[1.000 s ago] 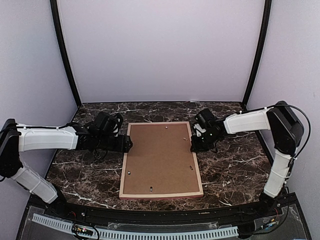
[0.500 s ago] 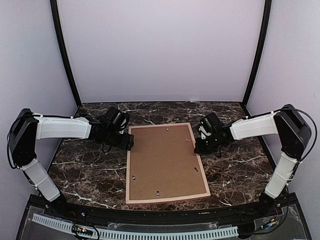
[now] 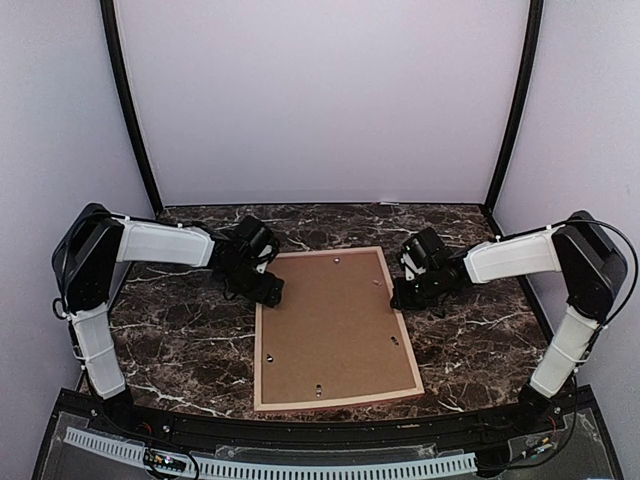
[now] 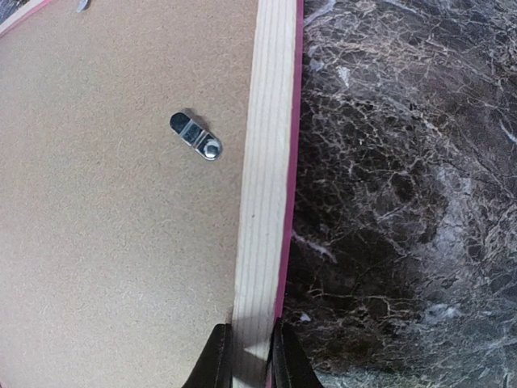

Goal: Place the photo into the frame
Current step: Press the fastener onto the backboard.

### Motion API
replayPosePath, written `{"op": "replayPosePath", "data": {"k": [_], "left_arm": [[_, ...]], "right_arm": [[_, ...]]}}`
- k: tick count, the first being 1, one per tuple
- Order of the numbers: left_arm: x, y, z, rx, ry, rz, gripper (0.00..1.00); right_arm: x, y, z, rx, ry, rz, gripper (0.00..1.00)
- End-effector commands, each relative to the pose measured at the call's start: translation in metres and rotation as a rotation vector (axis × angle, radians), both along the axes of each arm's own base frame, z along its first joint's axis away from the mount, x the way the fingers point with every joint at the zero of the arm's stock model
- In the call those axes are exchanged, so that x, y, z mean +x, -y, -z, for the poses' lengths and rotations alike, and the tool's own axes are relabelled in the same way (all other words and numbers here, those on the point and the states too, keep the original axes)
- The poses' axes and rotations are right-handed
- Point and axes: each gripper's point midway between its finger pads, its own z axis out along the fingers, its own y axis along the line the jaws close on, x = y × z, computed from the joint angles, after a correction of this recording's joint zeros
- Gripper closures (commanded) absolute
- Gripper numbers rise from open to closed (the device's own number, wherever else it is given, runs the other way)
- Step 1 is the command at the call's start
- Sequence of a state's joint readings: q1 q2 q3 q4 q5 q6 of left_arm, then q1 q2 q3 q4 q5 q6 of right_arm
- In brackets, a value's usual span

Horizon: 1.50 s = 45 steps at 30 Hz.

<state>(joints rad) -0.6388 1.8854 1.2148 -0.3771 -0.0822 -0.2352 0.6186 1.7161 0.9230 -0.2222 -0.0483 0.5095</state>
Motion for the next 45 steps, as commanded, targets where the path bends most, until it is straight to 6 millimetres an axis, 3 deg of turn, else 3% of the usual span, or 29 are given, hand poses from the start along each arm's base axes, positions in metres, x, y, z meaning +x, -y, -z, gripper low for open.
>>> {"op": "replayPosePath", "data": {"k": [1, 12, 22, 27, 45], "left_arm": [[0.001, -0.006, 0.003, 0.020, -0.042, 0.018, 0.13], [0.001, -0.009, 0.016, -0.027, -0.116, 0.020, 0.25], [0.001, -0.016, 0.018, -0.049, -0.141, 0.002, 0.49], [0.004, -0.019, 0.020, -0.054, -0.150, -0.009, 0.56], [0.004, -0.024, 0.024, -0.040, -0.154, -0.019, 0.67]], "right_arm": [[-0.016, 0.009, 0.012, -0.027, -0.058, -0.017, 0.94], [-0.014, 0.009, 0.009, -0.033, -0.056, -0.024, 0.94], [-0.014, 0.007, 0.008, -0.033, -0.060, -0.032, 0.95], [-0.014, 0.007, 0.007, -0.032, -0.062, -0.034, 0.95], [-0.013, 0.006, 0.007, -0.030, -0.063, -0.036, 0.96]]}}
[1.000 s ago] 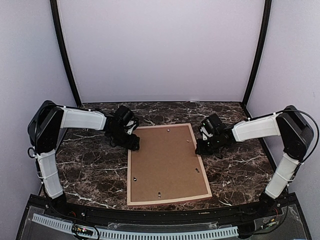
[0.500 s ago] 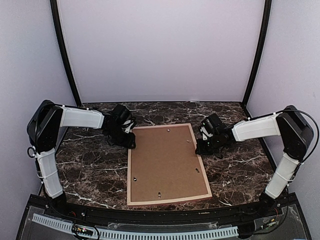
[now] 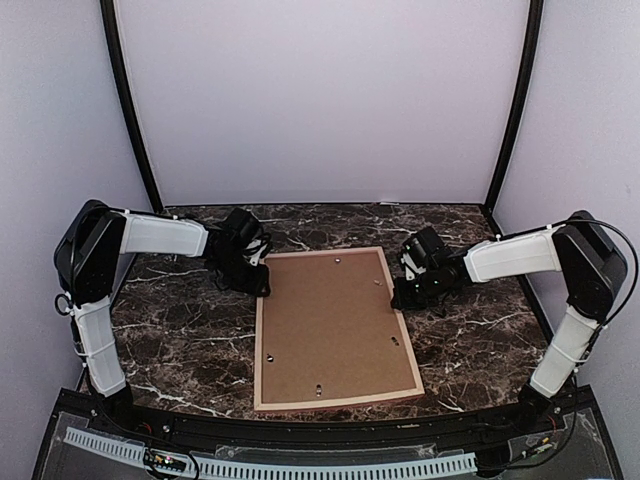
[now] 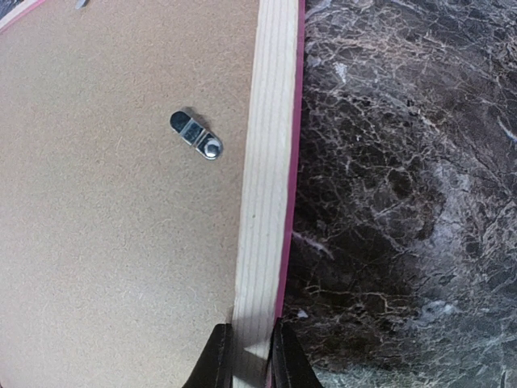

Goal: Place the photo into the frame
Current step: Press the fastener onto the backboard.

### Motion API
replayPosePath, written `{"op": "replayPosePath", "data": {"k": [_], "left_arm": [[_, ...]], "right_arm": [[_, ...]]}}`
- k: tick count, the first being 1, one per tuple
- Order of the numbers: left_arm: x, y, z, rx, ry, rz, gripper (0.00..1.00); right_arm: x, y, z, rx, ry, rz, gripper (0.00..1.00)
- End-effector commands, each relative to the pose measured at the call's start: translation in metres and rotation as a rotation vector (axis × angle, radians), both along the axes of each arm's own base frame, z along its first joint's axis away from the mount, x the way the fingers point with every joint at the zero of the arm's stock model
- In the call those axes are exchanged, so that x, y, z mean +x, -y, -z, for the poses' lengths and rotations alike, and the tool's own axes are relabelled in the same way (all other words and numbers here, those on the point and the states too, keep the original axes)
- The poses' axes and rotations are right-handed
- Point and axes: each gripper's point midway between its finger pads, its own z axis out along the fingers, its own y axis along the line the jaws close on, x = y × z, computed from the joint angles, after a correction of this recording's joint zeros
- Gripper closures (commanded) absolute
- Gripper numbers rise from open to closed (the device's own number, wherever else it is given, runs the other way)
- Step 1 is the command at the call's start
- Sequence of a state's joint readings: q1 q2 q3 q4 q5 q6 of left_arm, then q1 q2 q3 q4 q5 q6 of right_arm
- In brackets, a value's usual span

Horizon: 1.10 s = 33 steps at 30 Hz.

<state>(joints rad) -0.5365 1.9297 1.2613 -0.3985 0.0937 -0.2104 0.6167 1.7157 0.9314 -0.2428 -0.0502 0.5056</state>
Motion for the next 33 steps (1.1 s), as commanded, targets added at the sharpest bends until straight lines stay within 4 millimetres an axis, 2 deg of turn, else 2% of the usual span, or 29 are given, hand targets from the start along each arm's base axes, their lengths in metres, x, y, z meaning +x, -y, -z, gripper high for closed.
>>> {"op": "replayPosePath", "data": {"k": [1, 9, 13, 17, 22, 24, 27, 33], "left_arm": [[-0.008, -0.016, 0.018, 0.072, -0.050, -0.004, 0.68], [0.000, -0.015, 0.010, 0.039, -0.004, -0.018, 0.75], [0.003, -0.014, 0.006, 0.011, 0.015, -0.038, 0.75], [0.006, -0.010, -0.002, -0.028, 0.034, -0.045, 0.69], [0.008, -0.009, -0.010, -0.044, 0.053, -0.051, 0.52], [0.009, -0.010, -0.014, -0.045, 0.064, -0.056, 0.48], [0.013, -0.012, -0.020, -0.040, 0.086, -0.072, 0.44], [0.020, -0.016, -0.025, -0.046, 0.106, -0.096, 0.41]], "right_arm": [[-0.013, 0.005, 0.008, -0.024, -0.056, -0.033, 0.96], [-0.015, 0.006, 0.010, -0.026, -0.061, -0.034, 0.97], [-0.016, 0.006, 0.011, -0.024, -0.062, -0.034, 0.97], [-0.016, 0.005, 0.011, -0.022, -0.064, -0.035, 0.97], [-0.016, 0.005, 0.012, -0.020, -0.067, -0.034, 0.97], [-0.016, 0.004, 0.011, -0.018, -0.066, -0.036, 0.97], [-0.016, 0.004, 0.012, -0.017, -0.068, -0.037, 0.97], [-0.016, 0.004, 0.013, -0.015, -0.071, -0.037, 0.97]]}}
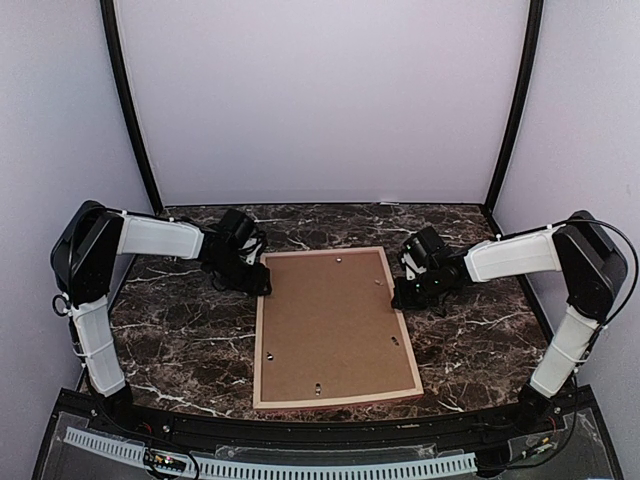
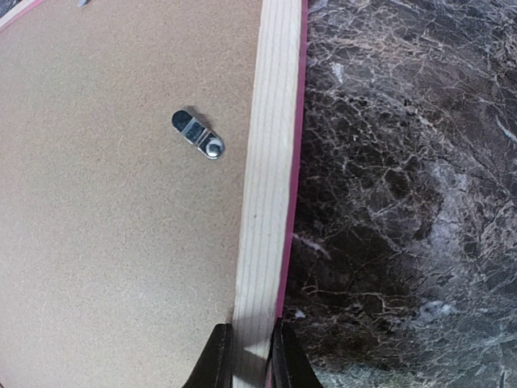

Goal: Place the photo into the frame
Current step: Press the fastener onto the backboard.

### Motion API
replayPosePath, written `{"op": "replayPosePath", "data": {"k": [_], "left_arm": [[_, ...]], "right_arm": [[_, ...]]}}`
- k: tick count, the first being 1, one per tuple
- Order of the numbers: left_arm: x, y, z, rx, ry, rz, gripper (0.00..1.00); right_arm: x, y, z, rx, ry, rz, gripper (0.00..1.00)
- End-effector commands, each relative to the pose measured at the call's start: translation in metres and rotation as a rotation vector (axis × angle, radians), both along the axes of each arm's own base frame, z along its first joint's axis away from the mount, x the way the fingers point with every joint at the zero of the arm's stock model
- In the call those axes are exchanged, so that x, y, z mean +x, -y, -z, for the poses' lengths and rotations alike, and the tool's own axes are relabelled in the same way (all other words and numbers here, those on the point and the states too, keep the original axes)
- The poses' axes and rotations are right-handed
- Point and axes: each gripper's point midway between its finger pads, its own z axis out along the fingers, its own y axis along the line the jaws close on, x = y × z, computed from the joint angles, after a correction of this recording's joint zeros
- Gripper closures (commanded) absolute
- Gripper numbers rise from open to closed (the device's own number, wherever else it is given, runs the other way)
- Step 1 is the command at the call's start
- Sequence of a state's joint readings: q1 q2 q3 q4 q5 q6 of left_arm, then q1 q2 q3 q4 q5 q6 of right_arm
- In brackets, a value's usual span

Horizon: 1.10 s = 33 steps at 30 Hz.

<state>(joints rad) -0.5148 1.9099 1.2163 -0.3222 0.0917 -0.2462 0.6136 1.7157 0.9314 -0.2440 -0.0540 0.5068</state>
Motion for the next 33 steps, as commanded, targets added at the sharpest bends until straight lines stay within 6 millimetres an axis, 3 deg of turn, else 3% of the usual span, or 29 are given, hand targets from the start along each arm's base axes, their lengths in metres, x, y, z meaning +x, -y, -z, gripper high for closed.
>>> {"op": "replayPosePath", "data": {"k": [1, 20, 33], "left_arm": [[0.012, -0.009, -0.024, -0.010, 0.072, -0.047, 0.41], [0.020, -0.011, -0.036, -0.111, 0.073, -0.078, 0.31], [0.017, -0.011, -0.013, -0.056, -0.005, -0.055, 0.31]], "right_arm": [[-0.016, 0.003, 0.012, -0.017, -0.067, -0.040, 0.98], [-0.015, 0.001, 0.014, -0.016, -0.073, -0.048, 0.98], [-0.013, -0.002, 0.015, -0.012, -0.076, -0.054, 0.98]]}}
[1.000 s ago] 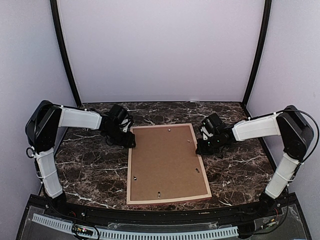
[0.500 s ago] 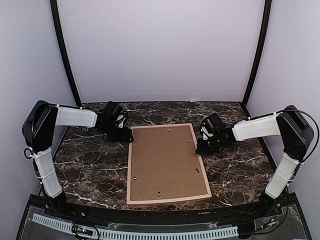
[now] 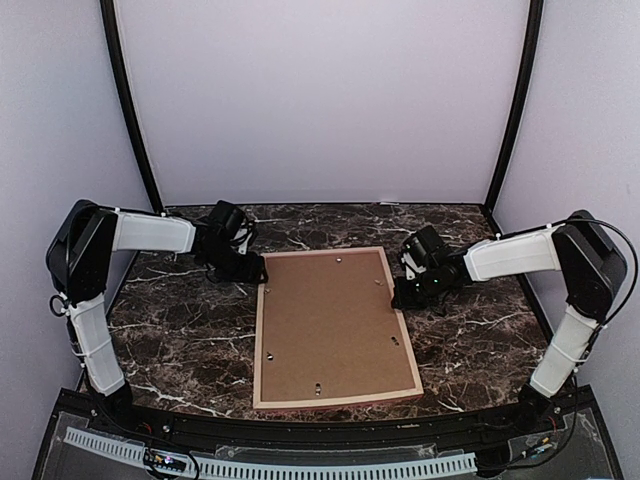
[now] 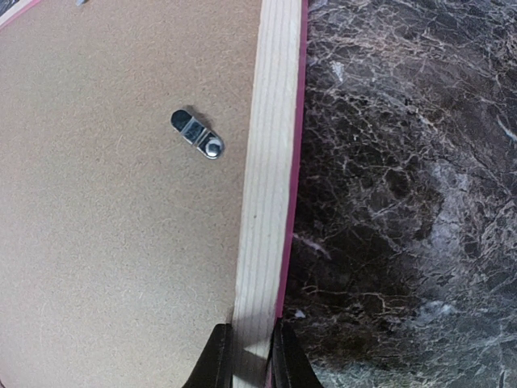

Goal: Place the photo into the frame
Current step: Press the fastener onto the backboard.

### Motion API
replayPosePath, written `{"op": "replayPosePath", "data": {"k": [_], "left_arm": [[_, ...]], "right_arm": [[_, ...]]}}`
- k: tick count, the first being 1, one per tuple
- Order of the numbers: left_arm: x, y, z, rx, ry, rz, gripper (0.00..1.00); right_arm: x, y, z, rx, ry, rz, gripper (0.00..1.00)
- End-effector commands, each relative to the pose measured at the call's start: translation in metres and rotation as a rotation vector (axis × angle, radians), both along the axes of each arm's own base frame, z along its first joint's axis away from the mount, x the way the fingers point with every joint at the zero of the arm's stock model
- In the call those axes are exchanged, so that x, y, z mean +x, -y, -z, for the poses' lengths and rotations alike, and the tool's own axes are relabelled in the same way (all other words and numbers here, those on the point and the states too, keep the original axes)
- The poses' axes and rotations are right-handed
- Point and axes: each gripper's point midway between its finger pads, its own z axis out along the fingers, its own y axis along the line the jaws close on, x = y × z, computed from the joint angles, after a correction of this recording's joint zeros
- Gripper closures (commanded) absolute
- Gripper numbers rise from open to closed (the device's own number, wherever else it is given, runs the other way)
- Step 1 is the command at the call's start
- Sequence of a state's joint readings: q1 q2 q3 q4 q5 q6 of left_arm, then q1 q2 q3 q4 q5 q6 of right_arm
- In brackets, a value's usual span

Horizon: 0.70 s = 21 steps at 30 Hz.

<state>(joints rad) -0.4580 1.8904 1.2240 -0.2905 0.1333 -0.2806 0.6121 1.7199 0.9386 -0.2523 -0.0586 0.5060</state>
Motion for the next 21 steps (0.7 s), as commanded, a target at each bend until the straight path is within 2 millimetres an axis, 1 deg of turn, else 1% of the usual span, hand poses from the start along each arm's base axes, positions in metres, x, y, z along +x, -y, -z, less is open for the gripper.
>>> {"op": "replayPosePath", "data": {"k": [1, 11, 15, 17, 21], "left_arm": [[-0.002, -0.001, 0.004, 0.021, -0.033, 0.013, 0.31], [-0.012, 0.002, 0.023, 0.088, -0.085, 0.034, 0.31], [-0.020, 0.001, 0.025, 0.105, -0.112, 0.034, 0.31], [-0.027, 0.000, 0.026, 0.109, -0.137, 0.032, 0.31], [-0.036, 0.002, 0.024, 0.102, -0.159, 0.029, 0.31]], "right_arm": [[-0.013, -0.002, 0.014, -0.010, -0.067, -0.053, 0.98], [-0.017, 0.000, 0.019, -0.009, -0.079, -0.050, 0.99], [-0.017, -0.001, 0.019, -0.006, -0.077, -0.049, 0.99], [-0.017, 0.000, 0.019, -0.005, -0.077, -0.047, 0.99], [-0.018, 0.000, 0.019, -0.003, -0.076, -0.046, 0.99]]}}
